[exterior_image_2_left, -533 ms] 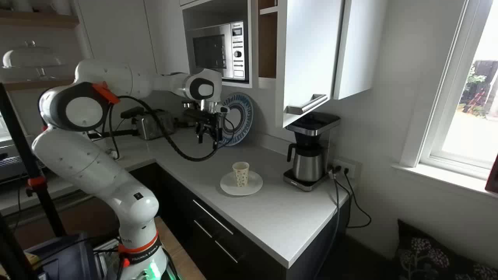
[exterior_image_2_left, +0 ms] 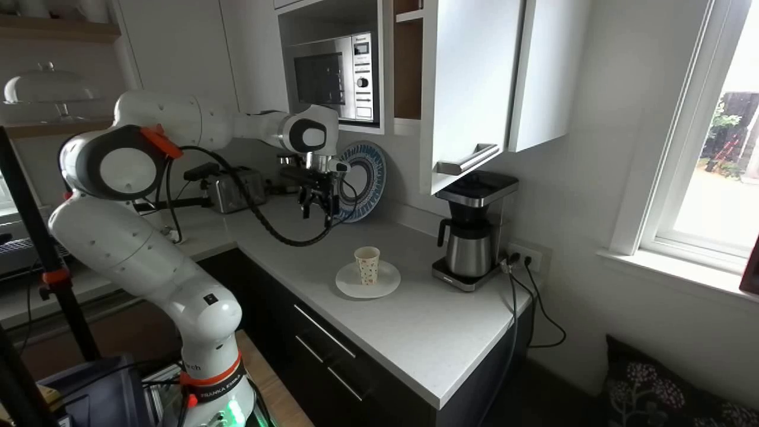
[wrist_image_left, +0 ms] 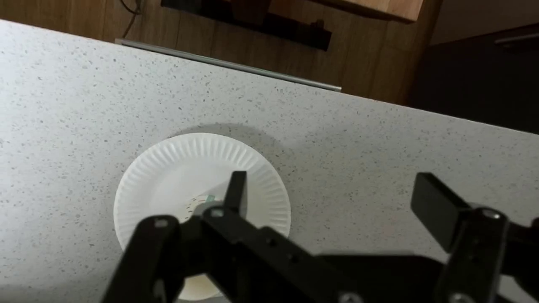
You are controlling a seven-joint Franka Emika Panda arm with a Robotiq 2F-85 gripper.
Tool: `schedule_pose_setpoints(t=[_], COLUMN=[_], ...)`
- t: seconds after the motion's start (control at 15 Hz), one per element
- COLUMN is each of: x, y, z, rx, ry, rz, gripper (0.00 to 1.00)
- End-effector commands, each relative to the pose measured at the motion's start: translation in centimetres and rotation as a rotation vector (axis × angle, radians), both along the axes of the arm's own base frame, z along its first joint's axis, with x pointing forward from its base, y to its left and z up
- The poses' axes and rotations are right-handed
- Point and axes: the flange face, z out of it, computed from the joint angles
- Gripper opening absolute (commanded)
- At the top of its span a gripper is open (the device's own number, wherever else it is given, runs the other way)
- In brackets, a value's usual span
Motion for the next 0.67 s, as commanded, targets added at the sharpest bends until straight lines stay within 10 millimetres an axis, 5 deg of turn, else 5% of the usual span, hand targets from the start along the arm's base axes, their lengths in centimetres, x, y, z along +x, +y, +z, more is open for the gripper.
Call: schedule_pose_setpoints(t=[0.0, 0.27, 0.6], x=[2.0, 4.3, 5.8], y=[-2.6, -5.9, -8.3], z=[-1.1, -2.8, -7.4], rx=[-0.03, -0.073, -0.068], ry=[-0.077, -0.189, -0.196], rz=[-0.169, -0.299, -0.411], gripper=[1.0, 1.0, 1.0])
